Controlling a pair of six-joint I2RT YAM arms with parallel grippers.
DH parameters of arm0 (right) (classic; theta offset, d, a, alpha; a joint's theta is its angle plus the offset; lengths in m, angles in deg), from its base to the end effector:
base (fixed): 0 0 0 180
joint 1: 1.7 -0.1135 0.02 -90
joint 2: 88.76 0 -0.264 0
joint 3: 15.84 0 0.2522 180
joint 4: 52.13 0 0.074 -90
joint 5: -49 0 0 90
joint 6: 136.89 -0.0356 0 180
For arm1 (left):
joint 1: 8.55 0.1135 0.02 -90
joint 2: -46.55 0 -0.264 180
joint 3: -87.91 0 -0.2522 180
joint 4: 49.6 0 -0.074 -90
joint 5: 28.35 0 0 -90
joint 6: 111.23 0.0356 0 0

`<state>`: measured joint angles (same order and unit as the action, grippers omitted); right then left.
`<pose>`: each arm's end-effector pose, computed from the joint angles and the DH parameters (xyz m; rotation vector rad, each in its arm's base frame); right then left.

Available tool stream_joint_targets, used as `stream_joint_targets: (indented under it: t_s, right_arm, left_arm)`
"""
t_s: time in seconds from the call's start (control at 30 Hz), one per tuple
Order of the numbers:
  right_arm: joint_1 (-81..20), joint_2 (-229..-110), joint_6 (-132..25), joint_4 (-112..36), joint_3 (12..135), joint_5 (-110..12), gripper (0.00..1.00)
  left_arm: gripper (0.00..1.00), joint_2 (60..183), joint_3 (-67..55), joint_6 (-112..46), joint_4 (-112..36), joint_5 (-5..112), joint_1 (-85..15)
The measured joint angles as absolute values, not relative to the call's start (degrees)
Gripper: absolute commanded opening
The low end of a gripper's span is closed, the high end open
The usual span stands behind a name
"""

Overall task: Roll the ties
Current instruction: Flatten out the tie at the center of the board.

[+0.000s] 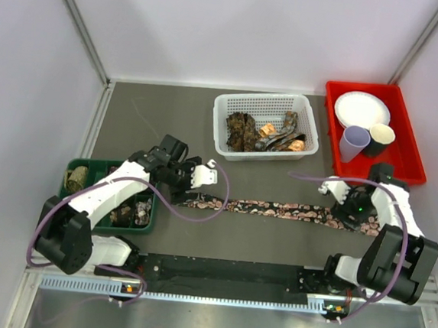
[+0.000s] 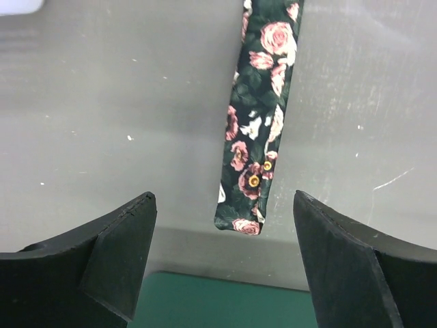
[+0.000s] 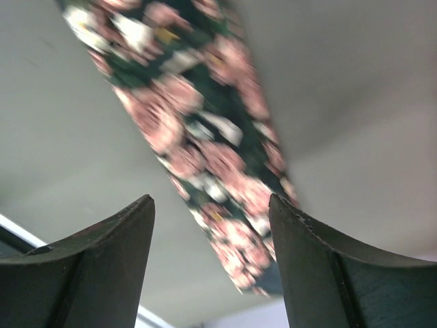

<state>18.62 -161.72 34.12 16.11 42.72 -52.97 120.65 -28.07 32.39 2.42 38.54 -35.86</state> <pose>0.1909 -0.0628 0.1953 -1.4813 2.4917 0.0484 0.2121 -0.1252 0.2289 1.7582 1.8610 -0.3645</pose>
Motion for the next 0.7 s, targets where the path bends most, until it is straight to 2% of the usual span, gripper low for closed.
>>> stream_joint_targets:
  t_s: [0.13,0.2,0.33,0.53,0.7]
  right_arm:
    - [15.3,-162.7,32.4,13.5,38.2,-52.2,0.65]
    - [15.9,-164.5,32.0,12.6,37.6,-51.1,0.6]
    - [20.0,-165.8,34.5,8.0,37.2,-48.9,0.27]
    - [28.2,-170.0,39.7,3.8,39.7,-46.1,0.24]
    - [35.0,-173.9,45.0,1.8,42.7,-43.7,0.26]
  left_arm:
    - [0.85,120.7,-26.6,30.6,2.5,38.2,-35.9]
    - [0.85,120.8,-26.0,29.7,2.5,38.0,-35.9]
    - [0.82,120.9,-25.9,29.0,2.4,37.9,-35.9]
    - [0.81,121.1,-25.9,28.4,2.4,37.9,-35.9]
    - [0.78,121.4,-25.9,28.4,2.4,36.9,-35.9]
